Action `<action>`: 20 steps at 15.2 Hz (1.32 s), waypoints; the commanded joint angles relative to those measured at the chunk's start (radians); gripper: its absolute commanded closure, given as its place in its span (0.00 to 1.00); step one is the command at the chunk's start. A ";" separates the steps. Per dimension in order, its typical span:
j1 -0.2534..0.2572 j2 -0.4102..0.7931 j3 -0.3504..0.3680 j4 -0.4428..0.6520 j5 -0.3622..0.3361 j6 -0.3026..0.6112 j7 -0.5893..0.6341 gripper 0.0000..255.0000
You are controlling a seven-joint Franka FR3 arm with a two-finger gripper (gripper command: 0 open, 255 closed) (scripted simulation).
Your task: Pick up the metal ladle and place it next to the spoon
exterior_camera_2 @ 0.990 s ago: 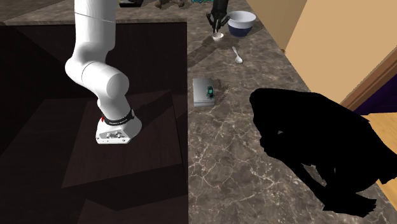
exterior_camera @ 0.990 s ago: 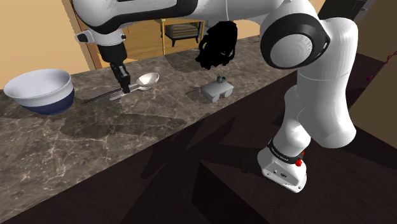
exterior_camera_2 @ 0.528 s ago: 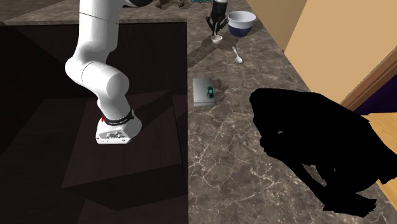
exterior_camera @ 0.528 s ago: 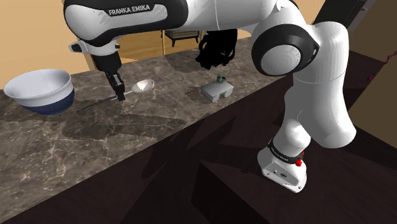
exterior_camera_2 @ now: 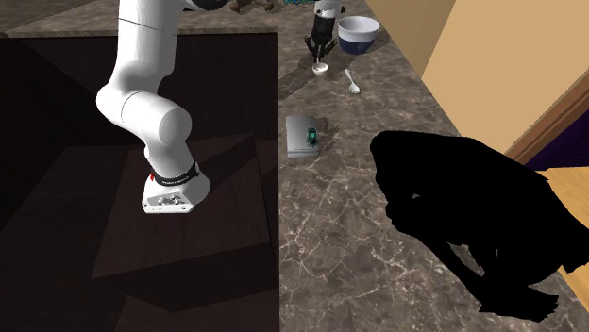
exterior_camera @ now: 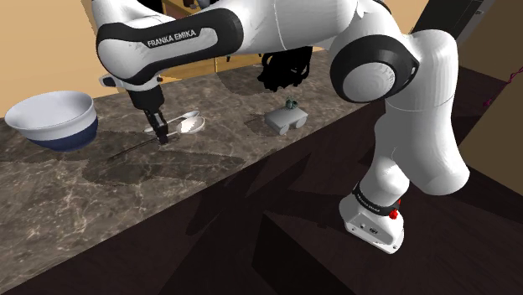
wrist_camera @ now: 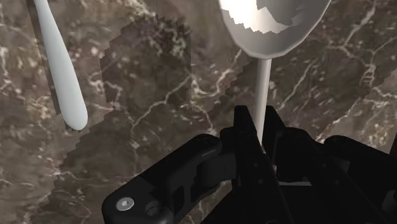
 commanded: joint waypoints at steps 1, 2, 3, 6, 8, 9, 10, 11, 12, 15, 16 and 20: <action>-0.001 0.011 0.002 -0.009 0.004 0.020 -0.004 1.00; -0.001 0.015 0.003 -0.017 0.006 0.031 -0.005 1.00; -0.001 0.019 0.004 -0.024 0.008 0.042 -0.007 1.00; -0.001 0.027 0.006 -0.037 0.011 0.063 -0.010 1.00; -0.001 0.027 0.006 -0.037 0.011 0.063 -0.010 1.00; -0.001 0.027 0.006 -0.037 0.011 0.063 -0.010 1.00; -0.001 0.027 0.006 -0.037 0.011 0.063 -0.010 1.00; -0.001 0.027 0.006 -0.037 0.011 0.063 -0.010 1.00; -0.001 0.027 0.006 -0.037 0.011 0.063 -0.010 1.00; -0.001 0.027 0.006 -0.037 0.011 0.063 -0.010 0.00; -0.001 0.027 0.006 -0.037 0.011 0.063 -0.010 0.00; -0.007 0.018 0.002 0.016 0.005 0.002 -0.004 0.00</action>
